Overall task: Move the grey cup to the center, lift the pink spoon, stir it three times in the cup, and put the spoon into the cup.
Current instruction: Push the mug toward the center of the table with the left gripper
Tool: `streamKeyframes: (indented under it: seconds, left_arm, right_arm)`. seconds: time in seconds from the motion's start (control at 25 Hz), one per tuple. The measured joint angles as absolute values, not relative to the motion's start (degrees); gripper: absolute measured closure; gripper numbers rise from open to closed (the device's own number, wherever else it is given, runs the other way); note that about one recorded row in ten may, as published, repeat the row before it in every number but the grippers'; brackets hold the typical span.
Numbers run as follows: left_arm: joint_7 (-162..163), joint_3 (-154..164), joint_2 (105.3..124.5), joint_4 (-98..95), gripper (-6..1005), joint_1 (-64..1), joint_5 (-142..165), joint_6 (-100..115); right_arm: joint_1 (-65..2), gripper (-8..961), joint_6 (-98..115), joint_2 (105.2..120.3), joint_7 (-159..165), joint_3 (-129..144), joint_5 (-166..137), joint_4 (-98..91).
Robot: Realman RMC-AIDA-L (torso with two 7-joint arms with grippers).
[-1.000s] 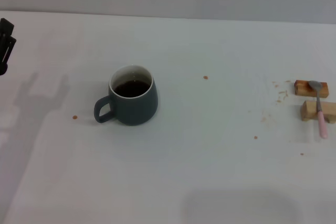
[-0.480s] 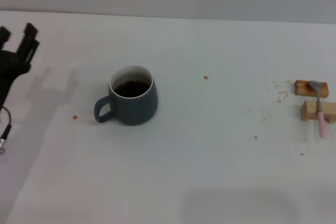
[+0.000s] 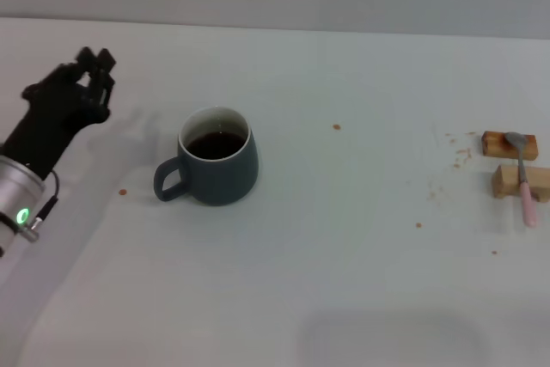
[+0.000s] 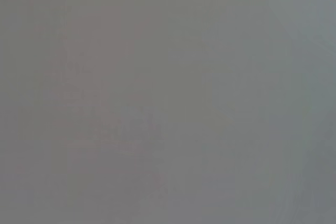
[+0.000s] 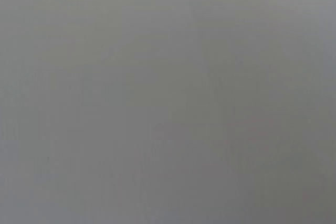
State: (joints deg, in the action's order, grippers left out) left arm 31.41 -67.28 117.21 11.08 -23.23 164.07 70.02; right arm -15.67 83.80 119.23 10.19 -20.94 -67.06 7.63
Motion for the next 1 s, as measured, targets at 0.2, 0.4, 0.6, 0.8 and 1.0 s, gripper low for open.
streamKeyframes:
  seconds: [0.2, 0.4, 0.6, 0.8, 1.0]
  left_arm:
    - [31.14, -65.92, 116.84, 11.06, 719, -24.65, 165.55, 68.44]
    - [30.86, -66.3, 117.24, 11.06, 879, -25.18, 165.44, 67.91]
    - [30.77, -68.38, 117.79, 11.24, 977, -25.22, 165.25, 66.53]
    - [30.7, -69.39, 117.91, 11.76, 974, -25.1, 165.15, 66.15]
    - [30.7, -70.48, 118.09, 11.81, 981, -25.14, 165.14, 66.03]
  right_arm:
    - [-15.86, 222, 82.11, 119.26, 10.42, -20.96, -67.05, 7.65]
    - [-16.25, 222, 81.3, 119.26, 10.7, -20.99, -67.05, 7.72]
    - [-16.65, 222, 81.2, 119.26, 10.77, -21.01, -67.05, 8.18]
    - [-17.08, 221, 81.19, 119.21, 10.79, -21.01, -67.05, 8.38]
    - [-17.5, 221, 80.77, 119.21, 10.81, -21.01, -67.05, 8.45]
